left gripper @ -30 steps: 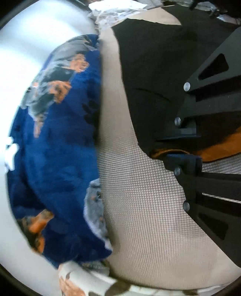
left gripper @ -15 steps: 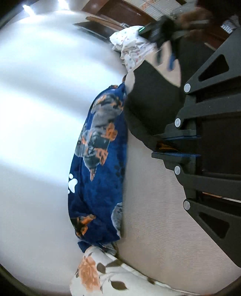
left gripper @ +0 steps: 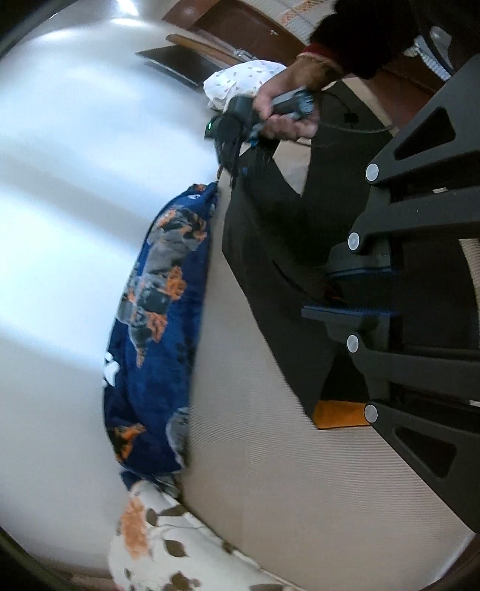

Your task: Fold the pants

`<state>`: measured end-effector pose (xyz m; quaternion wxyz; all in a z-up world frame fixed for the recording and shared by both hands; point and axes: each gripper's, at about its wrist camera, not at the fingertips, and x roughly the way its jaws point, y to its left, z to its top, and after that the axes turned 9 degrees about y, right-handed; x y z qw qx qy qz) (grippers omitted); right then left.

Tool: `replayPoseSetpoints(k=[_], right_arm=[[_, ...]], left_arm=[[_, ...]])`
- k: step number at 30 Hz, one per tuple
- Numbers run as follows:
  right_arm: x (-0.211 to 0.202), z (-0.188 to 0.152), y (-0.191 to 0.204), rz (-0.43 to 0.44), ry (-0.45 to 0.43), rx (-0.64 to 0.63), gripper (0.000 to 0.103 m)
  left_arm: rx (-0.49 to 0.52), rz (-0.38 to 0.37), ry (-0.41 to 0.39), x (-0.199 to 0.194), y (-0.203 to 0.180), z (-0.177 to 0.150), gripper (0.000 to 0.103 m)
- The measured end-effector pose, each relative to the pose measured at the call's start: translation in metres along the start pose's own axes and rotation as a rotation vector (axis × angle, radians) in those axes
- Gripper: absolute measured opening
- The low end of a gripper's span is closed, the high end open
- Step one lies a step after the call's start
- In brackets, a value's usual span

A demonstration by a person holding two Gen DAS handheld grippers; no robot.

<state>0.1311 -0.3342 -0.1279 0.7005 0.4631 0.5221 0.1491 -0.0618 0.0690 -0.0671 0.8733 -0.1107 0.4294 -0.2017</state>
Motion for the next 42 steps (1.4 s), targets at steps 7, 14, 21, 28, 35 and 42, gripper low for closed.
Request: replayPoseSetpoints(k=[7,14,21,28,35,42], right_arm=[[-0.044,-0.088,-0.012,-0.118,-0.021,-0.152,0.007],[-0.054,-0.164,-0.048,-0.162,0.013,-0.140,0.006],[-0.044,-0.206,-0.080,-0.183,0.086,-0.089,0.006],[-0.035,-0.215,-0.085,-0.184,0.115,-0.090,0.006],[-0.027,-0.214,-0.091,-0.156,0.127,-0.067,0.007],[-0.032,-0.214,-0.101,-0.086,0.134,-0.021,0.009]], left_arm=[[0.003,0.053,0.061,-0.008,0.012,-0.016,0.016],[-0.028,0.109,0.161,-0.001,0.024,-0.050,0.017],[-0.089,0.147,0.220,0.003,0.041,-0.074,0.019],[-0.159,0.244,0.222,-0.006,0.058,-0.076,0.024],[-0.147,0.273,0.106,-0.033,0.035,-0.059,0.024],[0.101,0.175,0.376,0.065,-0.045,-0.086,0.024]])
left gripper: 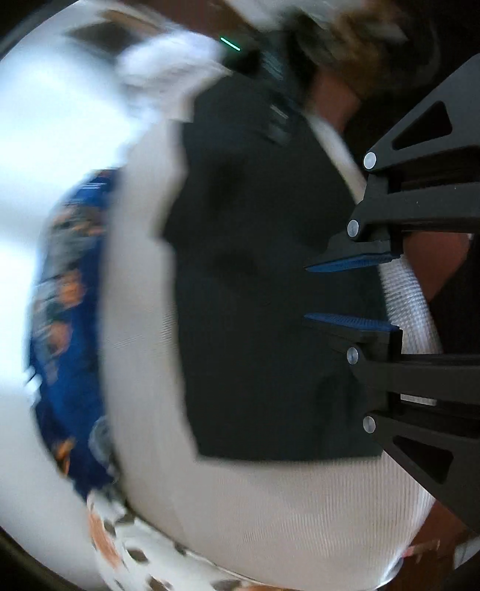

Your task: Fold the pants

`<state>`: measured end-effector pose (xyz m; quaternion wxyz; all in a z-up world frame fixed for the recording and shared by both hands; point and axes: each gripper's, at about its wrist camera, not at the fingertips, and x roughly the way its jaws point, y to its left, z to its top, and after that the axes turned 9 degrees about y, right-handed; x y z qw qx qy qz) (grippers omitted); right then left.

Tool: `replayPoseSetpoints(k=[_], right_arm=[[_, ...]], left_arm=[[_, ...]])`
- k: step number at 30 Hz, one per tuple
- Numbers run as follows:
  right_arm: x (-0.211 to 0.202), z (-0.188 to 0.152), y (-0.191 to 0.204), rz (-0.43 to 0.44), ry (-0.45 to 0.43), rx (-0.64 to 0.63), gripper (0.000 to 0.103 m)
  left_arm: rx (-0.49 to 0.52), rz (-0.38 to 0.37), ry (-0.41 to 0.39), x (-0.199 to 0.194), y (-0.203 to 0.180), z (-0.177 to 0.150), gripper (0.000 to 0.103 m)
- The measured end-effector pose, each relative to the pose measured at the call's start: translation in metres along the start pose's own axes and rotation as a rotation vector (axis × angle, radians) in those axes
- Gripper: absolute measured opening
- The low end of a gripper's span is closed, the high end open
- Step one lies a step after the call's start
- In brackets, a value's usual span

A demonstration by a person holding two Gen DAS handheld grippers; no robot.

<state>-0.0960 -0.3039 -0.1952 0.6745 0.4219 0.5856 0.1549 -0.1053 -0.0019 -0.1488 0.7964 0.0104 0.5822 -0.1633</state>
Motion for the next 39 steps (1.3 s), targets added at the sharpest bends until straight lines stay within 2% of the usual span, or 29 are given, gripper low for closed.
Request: replayPoseSetpoints(k=[2,4,8,13,15,17,22,26,29,35,39], right_arm=[[-0.009,0.002,-0.008,0.033,-0.005,0.019,0.013],[-0.025,0.009,-0.019,0.063,-0.037,0.030,0.021],[-0.076,0.037,-0.053,0.070,-0.179,0.053,0.024],[-0.158,0.083,-0.125,0.158,-0.389,0.167,0.024],[-0.192,0.103,-0.151,0.131,-0.468,0.207,0.024],[-0.218,0.120,-0.177,0.169,-0.517,0.253,0.024],[-0.254,0.140,-0.203,0.081,-0.571,0.334,0.007],[-0.273,0.127,-0.189,0.018,-0.602,0.275,0.005],[-0.294,0.103,-0.184,-0.007,-0.638,0.245,0.004],[-0.311,0.046,-0.223,-0.023,-0.626,0.323,0.004],[-0.315,0.023,-0.249,-0.014,-0.639,0.374,0.004]], left_arm=[[-0.028,-0.037,0.051,0.018,0.001,-0.002,0.024],[-0.044,-0.043,0.042,0.021,0.006,-0.006,0.024],[-0.078,-0.062,0.051,0.021,0.014,-0.006,0.024],[-0.077,-0.046,0.053,0.026,0.012,0.000,0.024],[-0.079,-0.041,0.055,0.025,0.011,0.000,0.024],[-0.083,-0.039,0.056,0.025,0.013,-0.002,0.024],[-0.098,-0.036,0.060,0.027,0.015,0.000,0.024],[-0.101,-0.035,0.066,0.026,0.016,0.002,0.024],[-0.100,-0.035,0.072,0.026,0.016,0.003,0.024],[-0.114,-0.060,0.075,0.027,0.020,0.004,0.024],[-0.106,-0.053,0.075,0.028,0.020,0.005,0.024]])
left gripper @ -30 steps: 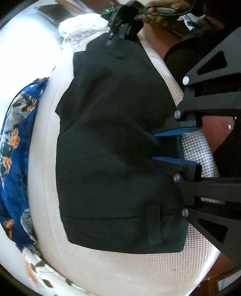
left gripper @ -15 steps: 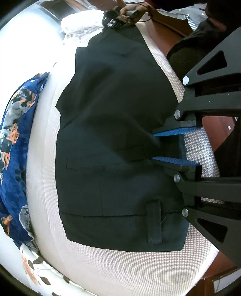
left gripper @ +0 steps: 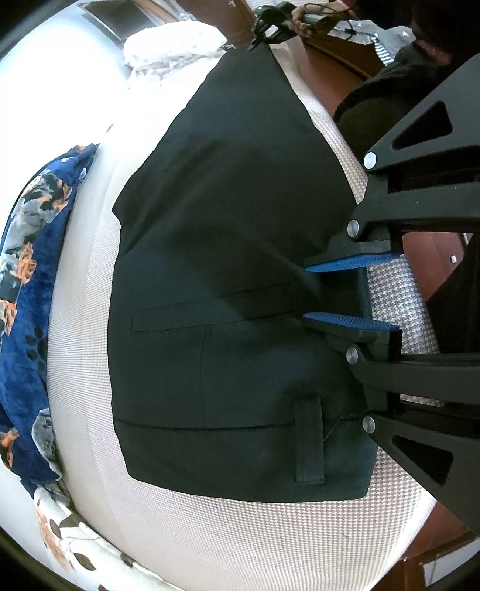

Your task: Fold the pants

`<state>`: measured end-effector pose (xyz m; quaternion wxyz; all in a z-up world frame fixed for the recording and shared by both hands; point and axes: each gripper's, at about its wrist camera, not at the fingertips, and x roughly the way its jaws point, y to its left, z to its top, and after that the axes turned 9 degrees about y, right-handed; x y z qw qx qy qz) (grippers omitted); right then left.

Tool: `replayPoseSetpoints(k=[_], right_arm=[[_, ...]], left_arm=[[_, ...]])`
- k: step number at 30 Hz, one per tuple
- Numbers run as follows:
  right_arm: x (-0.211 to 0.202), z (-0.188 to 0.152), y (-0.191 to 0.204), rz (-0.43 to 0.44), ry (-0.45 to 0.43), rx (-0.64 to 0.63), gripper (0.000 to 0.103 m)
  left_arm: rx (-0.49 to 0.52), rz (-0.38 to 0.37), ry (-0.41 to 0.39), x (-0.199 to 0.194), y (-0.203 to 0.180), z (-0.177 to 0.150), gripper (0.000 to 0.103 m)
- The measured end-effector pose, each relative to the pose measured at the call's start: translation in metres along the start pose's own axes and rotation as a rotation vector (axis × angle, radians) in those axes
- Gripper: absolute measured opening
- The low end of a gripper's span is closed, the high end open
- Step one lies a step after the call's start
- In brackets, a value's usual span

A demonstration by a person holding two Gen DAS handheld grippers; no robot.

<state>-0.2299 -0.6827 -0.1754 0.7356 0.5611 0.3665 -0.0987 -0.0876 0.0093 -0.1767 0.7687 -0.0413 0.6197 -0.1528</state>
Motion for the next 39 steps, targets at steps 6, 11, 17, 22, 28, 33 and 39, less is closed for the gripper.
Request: replayPoseSetpoints(k=[6,11,17,22,28,33,39], right_arm=[[-0.003,-0.004,-0.015,0.023,-0.008,0.004,0.003],[-0.017,0.003,-0.034,0.108,-0.054,0.066,0.009],[-0.067,0.005,-0.075,0.136,-0.214,0.171,0.015],[-0.081,0.009,-0.088,0.150,-0.265,0.202,0.017],[-0.069,0.013,-0.087,0.147,-0.243,0.187,0.017],[-0.053,0.008,-0.077,0.176,-0.210,0.178,0.025],[-0.046,0.000,-0.058,0.152,-0.219,0.136,0.041]], left_arm=[[0.019,0.016,-0.005,0.001,-0.003,0.000,0.025],[0.019,0.022,-0.011,0.001,-0.005,-0.001,0.025],[0.018,0.022,-0.013,0.001,-0.006,-0.002,0.025],[0.015,0.021,-0.015,0.001,-0.006,-0.002,0.026],[0.015,0.025,-0.017,0.000,-0.006,-0.001,0.026],[0.012,0.023,-0.092,-0.017,-0.004,-0.001,0.027],[-0.118,0.023,-0.262,-0.092,0.041,-0.008,0.064]])
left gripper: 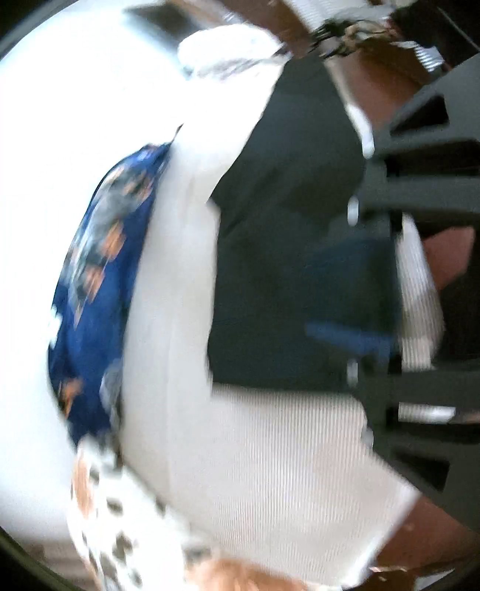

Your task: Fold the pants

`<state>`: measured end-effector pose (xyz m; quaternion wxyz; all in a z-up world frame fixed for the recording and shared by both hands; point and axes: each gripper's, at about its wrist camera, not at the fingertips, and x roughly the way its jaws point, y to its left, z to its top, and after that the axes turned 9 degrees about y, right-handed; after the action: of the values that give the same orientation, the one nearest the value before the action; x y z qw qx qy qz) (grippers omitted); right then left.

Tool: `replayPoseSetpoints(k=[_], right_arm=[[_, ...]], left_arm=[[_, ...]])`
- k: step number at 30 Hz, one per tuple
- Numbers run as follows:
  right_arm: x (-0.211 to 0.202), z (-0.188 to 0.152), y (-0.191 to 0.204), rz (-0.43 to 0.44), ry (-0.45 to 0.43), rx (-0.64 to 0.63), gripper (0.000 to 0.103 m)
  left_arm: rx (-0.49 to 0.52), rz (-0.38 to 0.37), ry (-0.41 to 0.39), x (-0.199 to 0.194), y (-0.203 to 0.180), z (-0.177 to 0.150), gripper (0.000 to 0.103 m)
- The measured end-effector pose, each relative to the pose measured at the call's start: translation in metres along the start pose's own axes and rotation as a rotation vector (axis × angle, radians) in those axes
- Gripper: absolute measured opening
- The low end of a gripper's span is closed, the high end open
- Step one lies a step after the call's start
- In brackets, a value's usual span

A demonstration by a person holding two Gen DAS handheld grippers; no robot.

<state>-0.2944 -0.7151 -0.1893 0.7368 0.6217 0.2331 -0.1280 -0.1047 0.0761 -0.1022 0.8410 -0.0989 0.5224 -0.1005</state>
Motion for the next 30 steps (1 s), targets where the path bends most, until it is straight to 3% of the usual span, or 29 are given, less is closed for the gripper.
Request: replayPoseSetpoints(k=[2,5,9,13,15,16,17,18,22,27,30], right_arm=[[-0.001,-0.001,-0.002,0.018,-0.008,0.016,0.041],[-0.001,-0.003,-0.003,0.023,-0.018,0.011,0.040],[0.000,-0.003,-0.003,0.021,-0.018,0.020,0.041],[-0.001,-0.004,0.003,-0.008,-0.010,-0.003,0.042],[-0.001,-0.004,0.004,-0.013,-0.007,-0.005,0.044],[-0.001,-0.004,0.005,-0.013,-0.006,-0.003,0.045],[-0.001,-0.003,0.005,-0.014,-0.005,-0.001,0.046],[0.000,-0.004,0.005,-0.016,-0.004,-0.002,0.047],[0.001,-0.004,0.007,-0.028,-0.002,-0.018,0.050],[0.004,-0.006,0.011,-0.048,-0.005,-0.048,0.053],[0.005,-0.005,0.010,-0.048,-0.008,-0.053,0.054]], left_arm=[[-0.064,0.020,0.001,-0.013,0.031,-0.003,0.066],[-0.123,-0.005,0.101,-0.012,0.067,-0.013,0.066],[-0.142,-0.129,0.222,0.011,0.076,-0.030,0.066],[-0.147,-0.277,0.270,0.032,0.066,-0.033,0.066],[-0.188,-0.313,0.280,0.043,0.067,-0.031,0.066],[-0.201,-0.312,0.280,0.045,0.068,-0.032,0.065],[-0.212,-0.293,0.277,0.048,0.068,-0.031,0.056],[-0.213,-0.273,0.276,0.048,0.067,-0.031,0.019],[-0.188,-0.187,0.250,0.045,0.053,-0.027,0.016],[-0.164,-0.166,0.122,0.017,0.037,-0.008,0.015],[-0.134,-0.130,0.109,0.018,0.034,-0.002,0.015]])
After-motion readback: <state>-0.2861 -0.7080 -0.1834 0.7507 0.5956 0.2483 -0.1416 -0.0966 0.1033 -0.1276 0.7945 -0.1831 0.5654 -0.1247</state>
